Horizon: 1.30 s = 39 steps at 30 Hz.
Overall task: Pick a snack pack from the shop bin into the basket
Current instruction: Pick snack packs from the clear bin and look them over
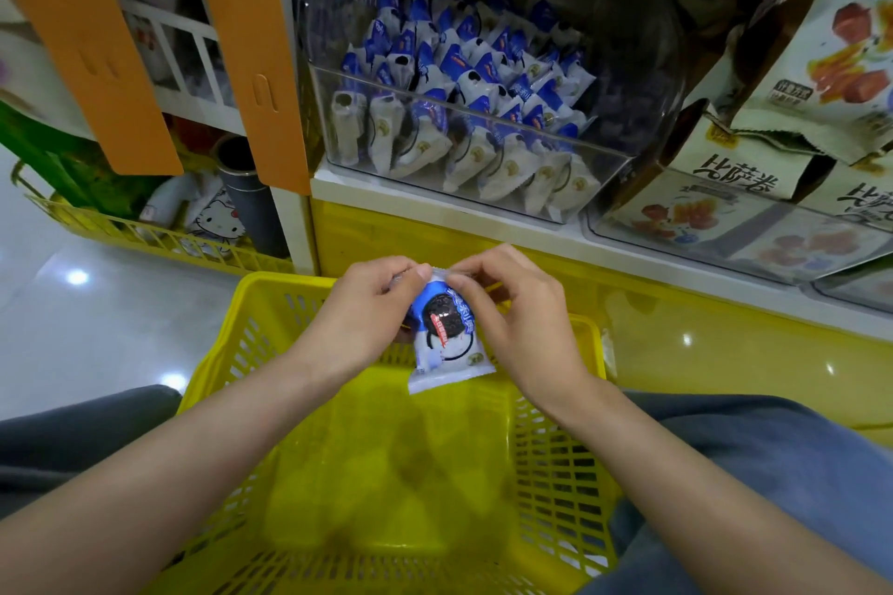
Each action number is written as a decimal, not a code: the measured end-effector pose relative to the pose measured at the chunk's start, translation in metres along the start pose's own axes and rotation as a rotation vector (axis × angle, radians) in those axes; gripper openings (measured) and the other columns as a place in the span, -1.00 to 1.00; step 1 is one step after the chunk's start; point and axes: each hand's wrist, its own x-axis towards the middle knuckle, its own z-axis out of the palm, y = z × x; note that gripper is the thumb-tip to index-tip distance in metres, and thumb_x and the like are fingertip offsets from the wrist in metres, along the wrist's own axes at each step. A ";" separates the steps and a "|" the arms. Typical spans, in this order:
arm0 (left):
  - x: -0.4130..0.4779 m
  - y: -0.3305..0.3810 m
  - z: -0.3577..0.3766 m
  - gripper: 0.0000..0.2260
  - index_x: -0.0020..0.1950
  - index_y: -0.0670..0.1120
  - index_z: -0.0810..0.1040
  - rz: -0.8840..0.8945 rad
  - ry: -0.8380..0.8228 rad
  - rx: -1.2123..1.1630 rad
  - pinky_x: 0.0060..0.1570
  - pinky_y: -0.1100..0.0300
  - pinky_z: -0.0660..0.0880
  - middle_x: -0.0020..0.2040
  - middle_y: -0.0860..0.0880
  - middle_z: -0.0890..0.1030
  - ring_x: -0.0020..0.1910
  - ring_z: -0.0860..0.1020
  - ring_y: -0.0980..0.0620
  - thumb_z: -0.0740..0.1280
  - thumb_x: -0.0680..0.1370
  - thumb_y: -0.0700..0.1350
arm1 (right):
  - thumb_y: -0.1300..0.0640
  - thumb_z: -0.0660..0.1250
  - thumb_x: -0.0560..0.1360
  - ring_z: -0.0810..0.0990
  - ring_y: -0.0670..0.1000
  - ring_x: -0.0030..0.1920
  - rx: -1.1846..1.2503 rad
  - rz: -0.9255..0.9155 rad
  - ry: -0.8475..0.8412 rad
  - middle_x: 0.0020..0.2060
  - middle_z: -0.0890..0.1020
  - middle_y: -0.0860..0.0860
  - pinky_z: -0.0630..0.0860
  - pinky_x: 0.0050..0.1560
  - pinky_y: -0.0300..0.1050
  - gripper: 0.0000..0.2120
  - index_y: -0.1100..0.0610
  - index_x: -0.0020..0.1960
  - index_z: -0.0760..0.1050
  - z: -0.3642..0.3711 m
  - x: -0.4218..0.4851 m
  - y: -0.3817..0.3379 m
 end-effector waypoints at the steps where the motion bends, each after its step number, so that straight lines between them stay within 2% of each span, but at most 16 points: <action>1: -0.001 0.003 0.001 -0.79 -0.20 -0.08 0.53 -0.037 -0.016 -0.077 -0.42 0.34 0.50 -0.31 -0.06 0.58 -0.32 0.54 0.06 0.21 0.59 -0.10 | 0.15 0.31 0.50 0.50 -0.22 -0.22 0.012 0.008 0.023 -0.26 0.53 -0.17 0.41 -0.19 -0.41 -0.93 0.05 -0.15 0.56 0.000 0.000 0.000; 3: -0.003 0.007 0.001 -0.87 -0.10 -0.06 0.57 -0.094 -0.077 -0.216 -0.30 0.29 0.54 -0.25 0.00 0.65 -0.26 0.60 0.09 0.26 0.54 -0.06 | 0.16 0.30 0.51 0.52 -0.20 -0.26 0.119 0.117 0.081 -0.29 0.56 -0.18 0.44 -0.24 -0.36 -0.88 -0.02 -0.18 0.51 -0.001 0.003 0.000; 5: -0.005 0.009 0.002 -0.85 0.00 -0.09 0.56 -0.120 -0.134 -0.227 -0.13 0.20 0.54 -0.17 0.01 0.68 -0.17 0.63 0.10 0.34 0.49 -0.07 | 0.20 0.28 0.53 0.55 -0.16 -0.31 0.295 0.279 0.126 -0.32 0.58 -0.11 0.49 -0.35 -0.29 -0.83 -0.02 -0.19 0.49 -0.003 0.007 -0.003; 8: -0.008 0.012 0.002 -0.80 0.09 -0.20 0.51 -0.080 -0.135 -0.189 -0.24 0.26 0.58 -0.11 -0.04 0.67 -0.19 0.64 0.13 0.35 0.50 -0.18 | 0.23 0.22 0.56 0.60 -0.19 -0.33 0.571 0.439 0.138 -0.32 0.62 -0.06 0.52 -0.41 -0.30 -0.84 0.09 -0.17 0.48 -0.009 0.011 -0.008; 11: -0.009 0.014 0.000 -0.81 0.12 -0.17 0.50 -0.019 -0.069 -0.195 -0.32 0.37 0.52 -0.06 -0.04 0.66 -0.21 0.63 0.20 0.31 0.52 -0.19 | 0.25 0.25 0.53 0.62 -0.20 -0.28 0.684 0.473 -0.005 -0.24 0.65 -0.05 0.54 -0.32 -0.32 -0.94 0.12 -0.05 0.46 -0.009 0.012 -0.012; 13: -0.009 0.013 -0.002 -0.82 0.13 -0.14 0.49 -0.005 -0.018 -0.184 -0.39 0.46 0.44 -0.09 0.01 0.65 -0.27 0.60 0.29 0.30 0.53 -0.18 | 0.29 0.32 0.47 0.61 -0.21 -0.24 0.625 0.449 -0.098 -0.17 0.63 -0.04 0.56 -0.20 -0.29 -0.83 0.12 0.04 0.45 -0.007 0.009 -0.013; 15: -0.009 0.012 -0.001 -0.80 0.15 -0.11 0.48 -0.012 0.017 -0.171 -0.41 0.49 0.41 -0.07 0.04 0.64 -0.28 0.58 0.34 0.30 0.53 -0.16 | 0.32 0.37 0.43 0.60 -0.18 -0.19 0.569 0.428 -0.123 -0.14 0.62 -0.05 0.56 -0.07 -0.24 -0.76 0.11 0.05 0.46 -0.006 0.009 -0.014; 20: -0.004 0.013 -0.002 -0.80 0.11 -0.02 0.50 -0.037 0.053 -0.140 -0.32 0.53 0.41 0.00 0.04 0.62 -0.18 0.56 0.31 0.35 0.50 -0.09 | 0.29 0.40 0.42 0.60 -0.09 -0.17 0.519 0.398 -0.085 -0.12 0.63 -0.03 0.54 -0.15 -0.24 -0.76 0.13 0.05 0.48 -0.005 0.008 -0.012; 23: -0.004 0.015 -0.005 -0.83 0.09 -0.04 0.52 -0.040 0.049 -0.180 -0.40 0.55 0.37 -0.07 0.04 0.64 -0.30 0.55 0.37 0.35 0.50 -0.10 | 0.22 0.39 0.43 0.61 -0.05 -0.13 0.499 0.393 -0.101 -0.08 0.64 -0.01 0.56 -0.13 -0.16 -0.77 0.03 0.04 0.49 -0.005 0.008 -0.012; 25: -0.003 0.015 -0.004 -0.82 0.08 -0.07 0.51 -0.028 0.041 -0.189 -0.40 0.54 0.38 -0.03 -0.02 0.64 -0.28 0.57 0.33 0.36 0.50 -0.13 | 0.19 0.39 0.44 0.60 -0.05 -0.17 0.420 0.345 -0.099 -0.07 0.64 -0.03 0.58 -0.15 -0.09 -0.76 -0.07 0.04 0.49 -0.006 0.007 -0.012; 28: -0.003 0.016 -0.004 -0.82 0.07 -0.08 0.49 0.006 0.044 -0.182 -0.17 0.43 0.47 0.06 -0.06 0.62 -0.08 0.58 0.14 0.37 0.49 -0.16 | 0.16 0.40 0.44 0.55 -0.16 -0.27 0.219 0.216 -0.111 -0.12 0.60 -0.17 0.57 -0.21 -0.23 -0.67 -0.21 0.05 0.42 -0.010 0.007 -0.012; 30: -0.003 0.018 -0.005 -0.81 0.08 -0.08 0.48 0.018 0.059 -0.198 0.00 0.27 0.47 0.09 -0.06 0.61 0.02 0.59 0.05 0.37 0.49 -0.16 | 0.10 0.37 0.46 0.54 -0.19 -0.19 0.063 0.142 -0.128 -0.10 0.57 -0.20 0.49 -0.15 -0.40 -0.66 -0.20 0.13 0.38 -0.016 0.006 -0.011; 32: -0.002 0.021 -0.009 -0.82 0.07 -0.07 0.48 0.031 0.092 -0.222 -0.03 0.31 0.45 0.09 -0.03 0.61 0.04 0.58 0.05 0.36 0.49 -0.14 | 0.03 0.28 0.50 0.52 -0.24 -0.06 -0.056 0.064 -0.072 -0.06 0.56 -0.20 0.41 -0.05 -0.50 -0.70 -0.14 0.21 0.36 -0.028 0.012 -0.014; 35: 0.000 0.026 -0.016 -0.83 0.06 -0.05 0.48 0.057 0.154 -0.258 -0.22 0.49 0.43 0.07 0.01 0.60 -0.03 0.57 0.13 0.36 0.49 -0.11 | 0.04 0.20 0.55 0.52 -0.24 -0.02 -0.156 -0.084 0.086 -0.02 0.56 -0.10 0.41 0.02 -0.47 -0.78 -0.05 0.19 0.39 -0.054 0.042 -0.023; 37: 0.001 0.029 -0.018 -0.80 0.10 -0.08 0.48 0.060 0.177 -0.283 -0.26 0.51 0.43 0.07 -0.02 0.60 -0.07 0.57 0.17 0.36 0.49 -0.12 | 0.09 0.24 0.55 0.51 -0.25 -0.08 -0.221 -0.125 0.145 -0.03 0.54 -0.08 0.43 -0.05 -0.47 -0.82 -0.03 0.15 0.43 -0.067 0.077 -0.031; 39: 0.002 0.033 -0.020 -0.78 0.12 -0.10 0.47 0.058 0.180 -0.304 -0.23 0.48 0.45 0.07 -0.04 0.61 -0.10 0.57 0.19 0.36 0.49 -0.14 | 0.10 0.27 0.54 0.48 -0.32 -0.14 -0.275 -0.061 0.130 -0.03 0.50 -0.08 0.40 -0.15 -0.51 -0.81 0.03 0.15 0.47 -0.072 0.116 -0.035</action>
